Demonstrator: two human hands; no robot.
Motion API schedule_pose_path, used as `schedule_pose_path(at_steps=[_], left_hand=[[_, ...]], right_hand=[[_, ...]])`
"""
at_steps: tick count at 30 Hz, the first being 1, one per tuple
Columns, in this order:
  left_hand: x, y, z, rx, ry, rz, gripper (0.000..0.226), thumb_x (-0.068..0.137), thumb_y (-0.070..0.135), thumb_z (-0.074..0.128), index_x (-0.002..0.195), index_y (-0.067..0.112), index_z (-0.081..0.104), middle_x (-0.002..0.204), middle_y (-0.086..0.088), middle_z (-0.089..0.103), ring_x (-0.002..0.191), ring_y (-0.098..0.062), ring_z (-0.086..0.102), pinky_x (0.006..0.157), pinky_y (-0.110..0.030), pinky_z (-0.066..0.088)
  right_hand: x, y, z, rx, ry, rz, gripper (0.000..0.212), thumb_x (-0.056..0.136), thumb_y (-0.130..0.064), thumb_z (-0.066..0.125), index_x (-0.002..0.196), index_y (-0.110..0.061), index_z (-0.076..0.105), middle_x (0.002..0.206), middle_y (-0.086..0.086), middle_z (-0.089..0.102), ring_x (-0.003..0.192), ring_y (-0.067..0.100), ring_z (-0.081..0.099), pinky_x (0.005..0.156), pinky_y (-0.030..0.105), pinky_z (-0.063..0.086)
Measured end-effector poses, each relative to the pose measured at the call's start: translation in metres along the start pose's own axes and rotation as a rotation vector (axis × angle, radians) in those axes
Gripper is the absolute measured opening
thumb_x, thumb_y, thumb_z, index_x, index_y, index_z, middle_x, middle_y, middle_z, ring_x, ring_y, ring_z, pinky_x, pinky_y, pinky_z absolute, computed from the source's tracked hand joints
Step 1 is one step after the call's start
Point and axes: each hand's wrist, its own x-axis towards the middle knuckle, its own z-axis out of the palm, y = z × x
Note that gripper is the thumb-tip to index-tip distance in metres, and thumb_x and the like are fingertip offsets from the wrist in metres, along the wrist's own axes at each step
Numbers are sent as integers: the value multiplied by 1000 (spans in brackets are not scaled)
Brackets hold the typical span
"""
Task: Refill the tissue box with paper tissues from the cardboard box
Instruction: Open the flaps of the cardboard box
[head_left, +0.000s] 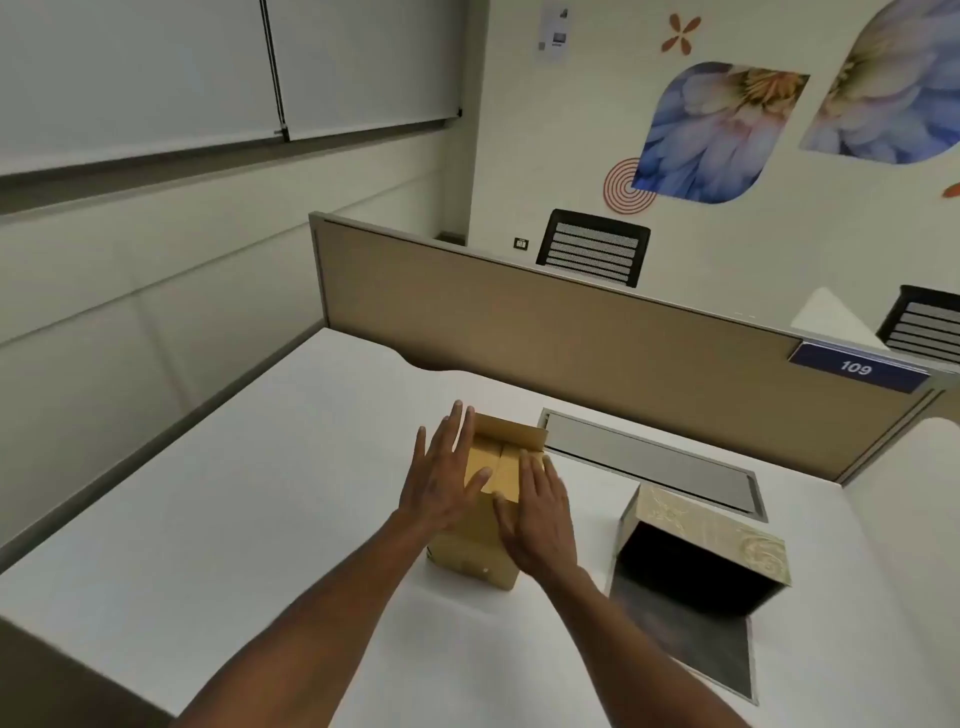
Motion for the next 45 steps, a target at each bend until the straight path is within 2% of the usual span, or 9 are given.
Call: schedule_pose_path(at_steps=[5, 11, 16, 22, 26, 30, 35, 40, 45], left_hand=[[0, -11, 4, -4, 6, -27, 85, 94, 69, 23, 158, 24, -9, 168, -2, -12, 156, -24, 0, 126, -49, 5], [1, -5, 10, -101, -6, -22, 83, 95, 68, 21, 158, 23, -9, 168, -1, -11, 156, -21, -2, 126, -46, 5], [-17, 2, 30, -244, -116, -73, 89, 91, 73, 23, 159, 24, -8, 168, 0, -11, 156, -21, 1, 126, -46, 7], [-59, -8, 60, -299, -225, -110, 94, 92, 69, 38, 158, 25, -13, 168, 1, -15, 156, -23, 0, 125, -44, 16], [-82, -14, 80, -251, -295, -106, 91, 93, 71, 29, 157, 24, -15, 167, 0, -16, 156, -23, -1, 124, -43, 15], [-86, -10, 84, -189, -272, -104, 94, 89, 76, 20, 159, 19, -4, 168, -5, -7, 156, -26, 3, 124, -42, 13], [-79, -4, 78, -60, -136, -24, 91, 81, 77, 45, 139, 8, 58, 146, -17, 54, 133, -39, 53, 104, -52, 45], [-60, -6, 78, 5, -276, 28, 95, 92, 66, 45, 159, 13, 6, 169, -7, 2, 156, -29, 1, 124, -45, -2], [-50, -10, 77, -107, -357, 12, 97, 90, 55, 59, 159, 17, 3, 169, 0, -3, 156, -25, 0, 121, -42, 23]], right_hand=[[-24, 3, 20, -36, -96, -7, 69, 100, -56, 38, 157, -17, 34, 164, 3, 35, 156, 25, 22, 127, 42, 19], [-51, -1, 24, 83, 66, -24, 48, 95, -41, 59, 138, -21, 62, 137, -2, 65, 128, 20, 59, 110, 37, 48], [-75, -9, 21, 230, 111, -9, 44, 94, -52, 55, 122, -23, 74, 122, -7, 73, 110, 12, 66, 94, 28, 54], [-90, -3, 28, 309, 92, -14, 20, 95, -37, 64, 94, -26, 80, 91, -14, 74, 82, 0, 63, 71, 16, 51], [-89, 2, 35, 310, 49, 44, 18, 92, -33, 64, 100, -27, 80, 95, -14, 77, 79, 2, 65, 72, 9, 46], [-58, 3, 32, 267, 81, 102, 27, 92, -35, 66, 116, -27, 74, 119, -9, 73, 101, 8, 67, 89, 24, 57], [5, 11, 13, 19, -32, 55, 64, 93, -47, 61, 151, -23, 46, 160, 2, 41, 149, 24, 34, 118, 41, 37], [52, 26, 3, -260, -190, -86, 86, 94, -56, 54, 162, -18, 17, 172, 8, 6, 159, 30, 2, 128, 50, 16], [83, 32, -1, -282, -338, -42, 99, 95, -63, 51, 163, -21, -7, 171, 8, -14, 158, 30, -11, 127, 55, 7]])
